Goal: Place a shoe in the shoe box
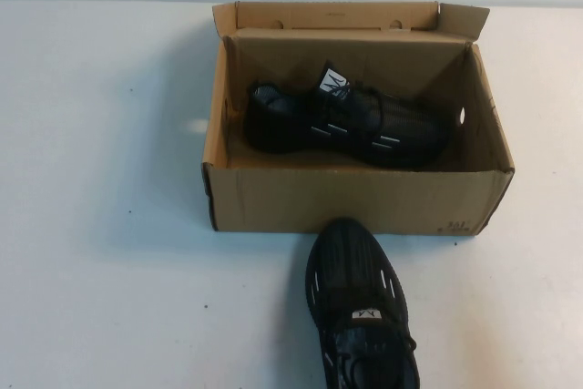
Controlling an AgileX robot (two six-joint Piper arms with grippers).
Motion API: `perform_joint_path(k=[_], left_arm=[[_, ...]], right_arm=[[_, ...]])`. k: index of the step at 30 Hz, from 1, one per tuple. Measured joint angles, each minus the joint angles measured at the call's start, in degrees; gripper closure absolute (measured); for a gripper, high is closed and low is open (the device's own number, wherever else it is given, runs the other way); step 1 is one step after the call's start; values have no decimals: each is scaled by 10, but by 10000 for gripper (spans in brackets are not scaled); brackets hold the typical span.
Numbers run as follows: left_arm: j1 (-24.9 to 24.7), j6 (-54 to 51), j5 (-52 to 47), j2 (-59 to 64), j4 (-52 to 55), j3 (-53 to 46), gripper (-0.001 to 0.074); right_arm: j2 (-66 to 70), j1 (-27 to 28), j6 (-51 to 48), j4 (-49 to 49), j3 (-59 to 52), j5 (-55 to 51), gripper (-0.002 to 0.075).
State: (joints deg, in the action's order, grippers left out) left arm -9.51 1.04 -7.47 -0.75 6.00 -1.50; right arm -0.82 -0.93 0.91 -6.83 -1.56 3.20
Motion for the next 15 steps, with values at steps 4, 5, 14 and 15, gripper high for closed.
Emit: perform_joint_path(k=[4, 5, 14, 15], left_arm=[[0, 0, 97, 0, 0, 0, 736], [0, 0, 120, 0, 0, 0, 736], [0, 0, 278, 0, 0, 0, 736], [0, 0, 279, 0, 0, 0, 736]], right_arm=[[0, 0, 0, 0, 0, 99, 742], [0, 0, 0, 0, 0, 124, 742], [0, 0, 0, 0, 0, 211, 742], [0, 0, 0, 0, 0, 211, 742]])
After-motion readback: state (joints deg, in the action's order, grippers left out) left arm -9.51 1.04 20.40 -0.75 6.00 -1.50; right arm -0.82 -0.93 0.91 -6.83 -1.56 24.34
